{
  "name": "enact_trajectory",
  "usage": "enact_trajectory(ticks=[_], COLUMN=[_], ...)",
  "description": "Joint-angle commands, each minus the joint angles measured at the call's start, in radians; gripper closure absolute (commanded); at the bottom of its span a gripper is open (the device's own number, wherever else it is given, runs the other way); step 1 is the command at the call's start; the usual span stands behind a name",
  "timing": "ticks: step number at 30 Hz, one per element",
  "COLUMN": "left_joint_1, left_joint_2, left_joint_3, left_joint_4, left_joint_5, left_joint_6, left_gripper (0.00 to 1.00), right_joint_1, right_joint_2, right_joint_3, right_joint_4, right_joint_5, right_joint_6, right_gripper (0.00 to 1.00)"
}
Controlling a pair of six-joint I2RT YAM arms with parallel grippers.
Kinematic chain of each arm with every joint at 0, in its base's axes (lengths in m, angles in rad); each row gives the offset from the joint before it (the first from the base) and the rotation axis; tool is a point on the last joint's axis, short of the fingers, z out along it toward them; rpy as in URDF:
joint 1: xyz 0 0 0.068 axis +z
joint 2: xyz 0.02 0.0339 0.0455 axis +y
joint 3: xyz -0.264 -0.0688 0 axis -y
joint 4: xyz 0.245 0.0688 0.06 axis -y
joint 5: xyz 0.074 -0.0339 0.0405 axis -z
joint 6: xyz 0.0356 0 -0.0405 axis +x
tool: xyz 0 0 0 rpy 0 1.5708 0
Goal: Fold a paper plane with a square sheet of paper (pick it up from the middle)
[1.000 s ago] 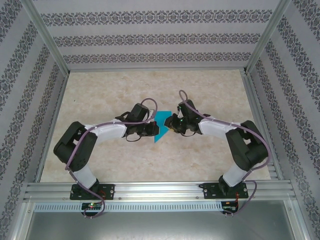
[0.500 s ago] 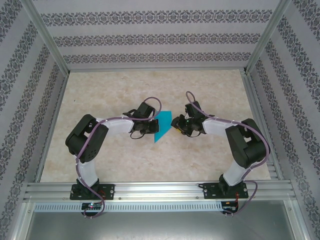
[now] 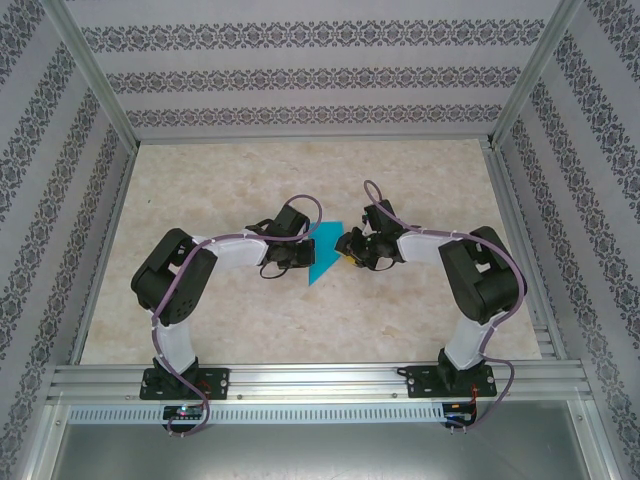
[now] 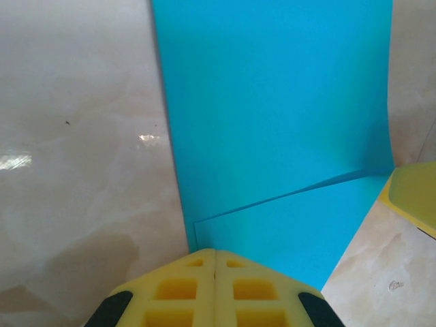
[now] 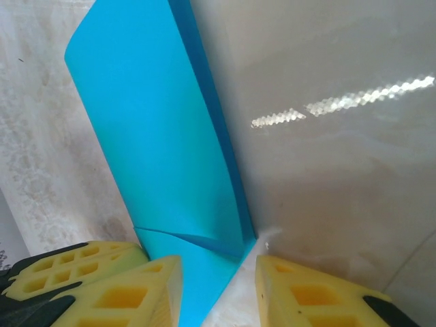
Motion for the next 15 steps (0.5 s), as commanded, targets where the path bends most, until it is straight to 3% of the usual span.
enact_trajectory(ticks=[1,15], left_joint_1=[-0.007,-0.001], left_joint_2=[0.022,0.01], left_joint_3=[0.008,-0.002], left_joint_4=[-0.029,-0.032], left_joint_5=[-0.021,-0.026], left_joint_6=[-0.012,-0.015], left_gripper=[0.98,0.98], right_joint_1=[0.013,0.011], right_joint_2=[0.02,0.072], right_joint_3=[0.024,-0.005], right_joint_4=[0.052,0.213], right_joint_5=[-0.035,-0.146], right_joint_6=[0.006,0.048], right_gripper=[0.68,0.72])
